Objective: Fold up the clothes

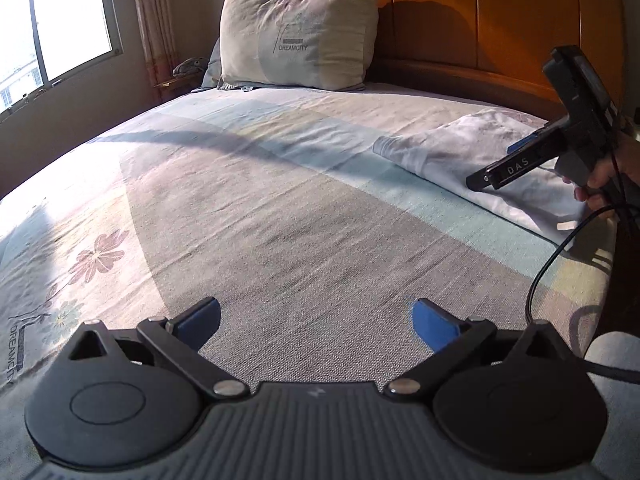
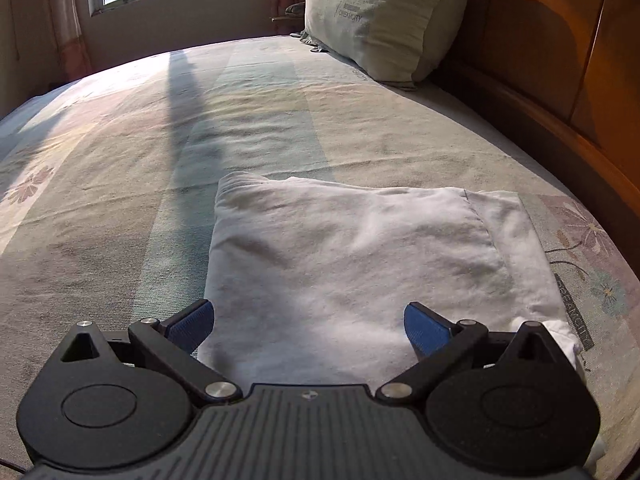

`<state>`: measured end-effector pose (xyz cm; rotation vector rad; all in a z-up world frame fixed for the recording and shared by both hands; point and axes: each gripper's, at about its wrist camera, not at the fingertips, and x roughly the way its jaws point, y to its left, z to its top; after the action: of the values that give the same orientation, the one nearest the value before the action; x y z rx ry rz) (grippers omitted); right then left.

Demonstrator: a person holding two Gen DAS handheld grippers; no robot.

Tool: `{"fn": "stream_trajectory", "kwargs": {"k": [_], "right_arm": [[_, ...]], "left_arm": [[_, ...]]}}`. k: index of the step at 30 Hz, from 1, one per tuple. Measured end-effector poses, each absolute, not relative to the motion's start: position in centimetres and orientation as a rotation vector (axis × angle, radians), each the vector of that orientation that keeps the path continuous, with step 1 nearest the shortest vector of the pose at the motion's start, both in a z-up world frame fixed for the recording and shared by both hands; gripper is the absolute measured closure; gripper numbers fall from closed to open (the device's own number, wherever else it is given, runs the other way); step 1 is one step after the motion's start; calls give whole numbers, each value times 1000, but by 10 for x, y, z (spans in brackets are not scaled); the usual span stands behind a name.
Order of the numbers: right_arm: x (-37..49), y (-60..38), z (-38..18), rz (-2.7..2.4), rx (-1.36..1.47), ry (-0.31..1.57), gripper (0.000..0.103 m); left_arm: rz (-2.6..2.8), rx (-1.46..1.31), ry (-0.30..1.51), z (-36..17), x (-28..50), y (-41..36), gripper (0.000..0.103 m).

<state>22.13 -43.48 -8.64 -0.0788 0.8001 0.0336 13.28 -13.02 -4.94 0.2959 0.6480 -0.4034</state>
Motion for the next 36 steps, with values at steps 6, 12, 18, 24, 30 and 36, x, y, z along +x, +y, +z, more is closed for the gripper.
{"fn": "stream_trajectory", "kwargs": {"k": [6,12,18,24,30,36], "right_arm": [[194,-444,-62,-24,30,738,0],[162,-505,-80,-257,24,759,0],[143,-526,-73,-269,92,693,0],[166,-526,-84,-289,74,735,0],[144,-512,-69,-244,169,730,0],[120,-466,-72,-116,171,787,0]], "left_arm": [[-423,307,643,-48,126,-131,1],[-426,333,635,-49,123,-136,1],[-420,354,635,-50,123,-141,1],[-426,361,633,-48,122,-145,1],[-409,325,637,-44,124,-142,1],[-413,317,615,-35,114,-143,1]]}}
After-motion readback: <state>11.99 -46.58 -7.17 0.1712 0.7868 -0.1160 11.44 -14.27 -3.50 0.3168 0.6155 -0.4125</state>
